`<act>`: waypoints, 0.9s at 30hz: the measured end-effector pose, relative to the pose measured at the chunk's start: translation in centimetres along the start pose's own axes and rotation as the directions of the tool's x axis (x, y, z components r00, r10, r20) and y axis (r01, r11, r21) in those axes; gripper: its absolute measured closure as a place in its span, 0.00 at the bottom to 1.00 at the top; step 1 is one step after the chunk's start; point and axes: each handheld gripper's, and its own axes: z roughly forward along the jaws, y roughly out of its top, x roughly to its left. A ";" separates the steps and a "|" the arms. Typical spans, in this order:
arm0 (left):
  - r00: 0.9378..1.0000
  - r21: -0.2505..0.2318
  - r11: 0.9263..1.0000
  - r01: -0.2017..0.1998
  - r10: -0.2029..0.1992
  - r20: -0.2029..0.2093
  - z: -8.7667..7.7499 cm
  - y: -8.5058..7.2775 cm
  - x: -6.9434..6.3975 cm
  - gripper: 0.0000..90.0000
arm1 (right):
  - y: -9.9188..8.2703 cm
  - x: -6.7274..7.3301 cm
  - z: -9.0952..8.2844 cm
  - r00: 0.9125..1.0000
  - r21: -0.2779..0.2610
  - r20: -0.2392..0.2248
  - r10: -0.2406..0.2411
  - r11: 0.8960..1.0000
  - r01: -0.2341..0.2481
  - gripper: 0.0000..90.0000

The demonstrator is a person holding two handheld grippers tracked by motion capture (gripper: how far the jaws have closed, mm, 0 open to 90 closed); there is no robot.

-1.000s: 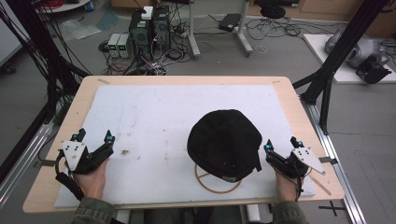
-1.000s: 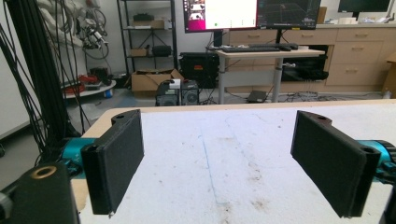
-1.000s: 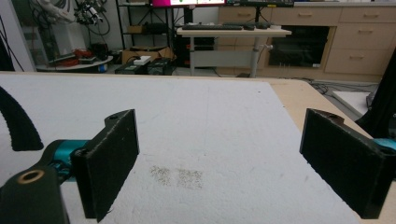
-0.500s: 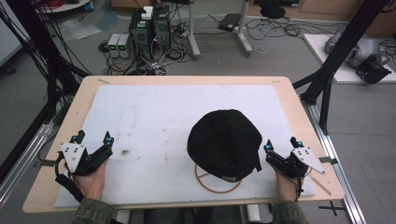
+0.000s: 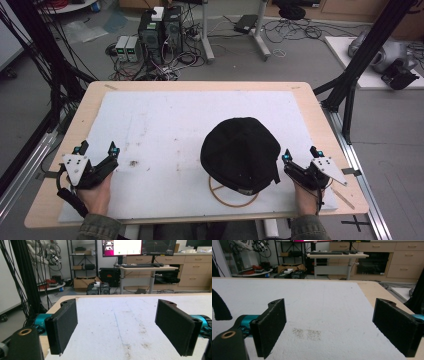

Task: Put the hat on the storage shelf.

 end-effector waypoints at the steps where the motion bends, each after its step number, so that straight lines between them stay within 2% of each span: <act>1: 1.000 0.000 1.000 -0.002 0.002 -0.001 0.0 0.0 0.0 0.20 | 0.0 0.1 0.0 1.000 0.002 -0.001 0.009 1.000 -0.009 0.12; 22: 1.000 0.010 1.000 -0.013 0.013 -0.008 -0.1 -0.1 -0.1 0.21 | 0.1 0.1 -0.1 1.000 0.002 -0.002 0.007 1.000 -0.007 0.12; 27: 1.000 0.019 1.000 -0.005 0.005 -0.006 0.0 -0.1 -0.1 0.21 | 0.0 0.0 -0.2 1.000 0.005 0.000 0.008 1.000 -0.008 0.12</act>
